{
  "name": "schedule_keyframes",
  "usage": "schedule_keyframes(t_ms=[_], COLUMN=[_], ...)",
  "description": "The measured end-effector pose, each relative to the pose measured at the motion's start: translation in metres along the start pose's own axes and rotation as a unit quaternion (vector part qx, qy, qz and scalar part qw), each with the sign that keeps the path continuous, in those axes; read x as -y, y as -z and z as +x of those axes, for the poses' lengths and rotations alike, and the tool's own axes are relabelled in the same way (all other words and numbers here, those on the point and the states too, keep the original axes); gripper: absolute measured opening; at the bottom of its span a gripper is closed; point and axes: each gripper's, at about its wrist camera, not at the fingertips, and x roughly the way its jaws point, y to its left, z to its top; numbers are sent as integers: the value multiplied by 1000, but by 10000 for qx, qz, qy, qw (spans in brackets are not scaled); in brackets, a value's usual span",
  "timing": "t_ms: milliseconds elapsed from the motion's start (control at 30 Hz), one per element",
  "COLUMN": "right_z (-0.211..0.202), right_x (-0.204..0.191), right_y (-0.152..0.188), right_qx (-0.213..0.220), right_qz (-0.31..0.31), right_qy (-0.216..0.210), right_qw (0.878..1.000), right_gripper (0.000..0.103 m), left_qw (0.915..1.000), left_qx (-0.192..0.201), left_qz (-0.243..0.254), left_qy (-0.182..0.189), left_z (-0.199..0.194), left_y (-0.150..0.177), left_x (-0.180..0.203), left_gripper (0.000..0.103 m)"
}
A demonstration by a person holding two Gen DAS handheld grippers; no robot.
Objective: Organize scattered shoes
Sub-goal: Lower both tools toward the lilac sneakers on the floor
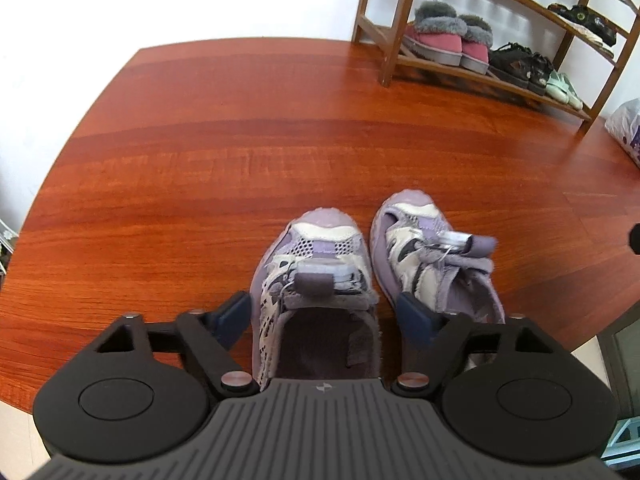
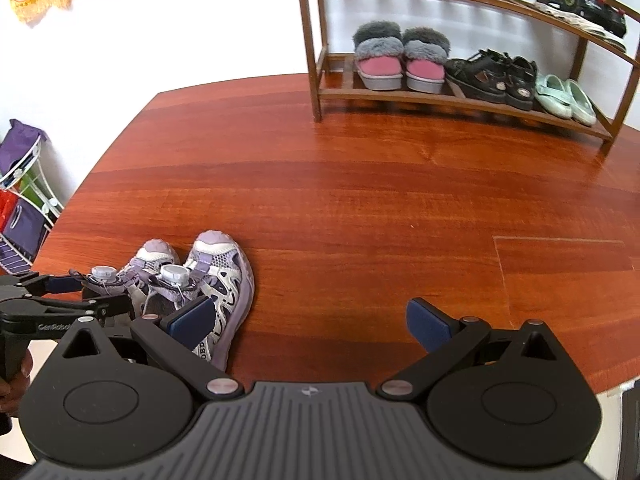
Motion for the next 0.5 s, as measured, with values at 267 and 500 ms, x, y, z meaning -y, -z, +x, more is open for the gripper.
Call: schedule_keyframes(t_ms=[267, 500], right_z=[-1, 6], right_x=[-5, -15], right_y=[4, 4], right_qx=[-5, -88], right_qz=[42, 49], right_qy=[75, -48], right_qw=[10000, 9999], right_gripper=[102, 102], left_qw=[9999, 9996], left_qx=[105, 268], left_qz=[58, 85], left_qy=[103, 76], left_z=[6, 0], left_y=[7, 7], left_x=[-6, -8], left_gripper=[58, 43])
